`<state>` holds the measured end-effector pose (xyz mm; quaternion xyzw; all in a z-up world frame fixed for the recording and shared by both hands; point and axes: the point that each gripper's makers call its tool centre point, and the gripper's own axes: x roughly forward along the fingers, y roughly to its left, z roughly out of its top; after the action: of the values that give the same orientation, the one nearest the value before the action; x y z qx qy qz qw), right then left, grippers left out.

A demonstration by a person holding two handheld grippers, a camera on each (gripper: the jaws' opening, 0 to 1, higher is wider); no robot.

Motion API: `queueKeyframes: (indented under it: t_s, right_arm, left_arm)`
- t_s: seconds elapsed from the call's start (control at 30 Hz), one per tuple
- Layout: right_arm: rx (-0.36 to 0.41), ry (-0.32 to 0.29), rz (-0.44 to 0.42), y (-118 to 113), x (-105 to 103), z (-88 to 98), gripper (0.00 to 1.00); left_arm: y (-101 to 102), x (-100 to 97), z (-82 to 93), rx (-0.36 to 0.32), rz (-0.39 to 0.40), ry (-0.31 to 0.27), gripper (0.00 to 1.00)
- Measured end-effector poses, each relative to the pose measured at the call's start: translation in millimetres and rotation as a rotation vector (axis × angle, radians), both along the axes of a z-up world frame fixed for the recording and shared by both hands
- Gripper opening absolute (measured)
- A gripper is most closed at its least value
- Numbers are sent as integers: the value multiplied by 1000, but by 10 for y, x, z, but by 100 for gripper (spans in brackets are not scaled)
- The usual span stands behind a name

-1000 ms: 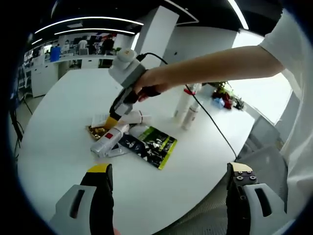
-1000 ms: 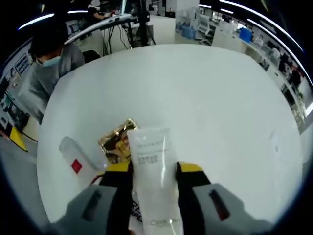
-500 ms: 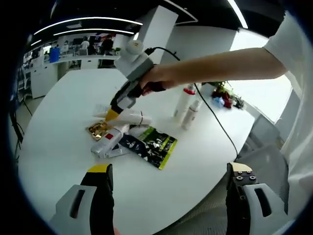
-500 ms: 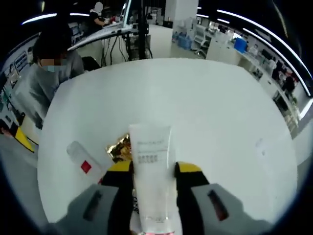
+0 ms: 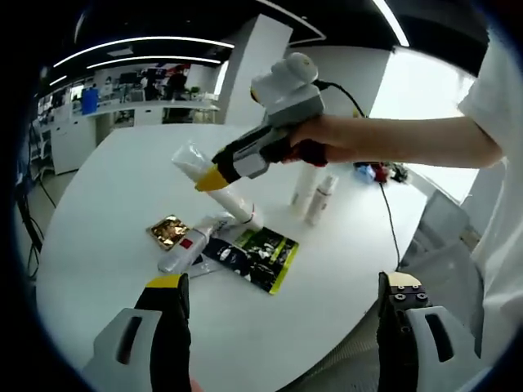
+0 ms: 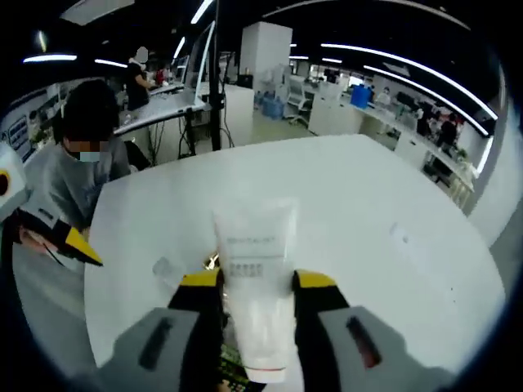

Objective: Arrange the skincare products in the storage area until every visible bottle or jar stands upright without overlapping.

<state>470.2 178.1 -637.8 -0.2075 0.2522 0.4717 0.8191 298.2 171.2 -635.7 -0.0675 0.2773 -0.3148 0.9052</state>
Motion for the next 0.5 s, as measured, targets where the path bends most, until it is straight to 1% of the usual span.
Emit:
queueKeyframes:
  t_s: [0.17, 0.27, 0.4, 0.5]
  right_arm:
    - [43, -35, -66, -148, -105, 114, 32]
    - [85, -39, -102, -225, -199, 190, 32]
    - [107, -33, -134, -328, -312, 239, 32]
    - [149, -30, -170, -402, -423, 322, 32]
  left_arm:
    - [-58, 29, 55, 5, -13, -17, 94]
    - [-101, 58, 115, 1, -17, -33, 93]
    - [-169, 77, 157, 10, -34, -48, 93]
    - [-230, 85, 196, 15, -46, -60, 92]
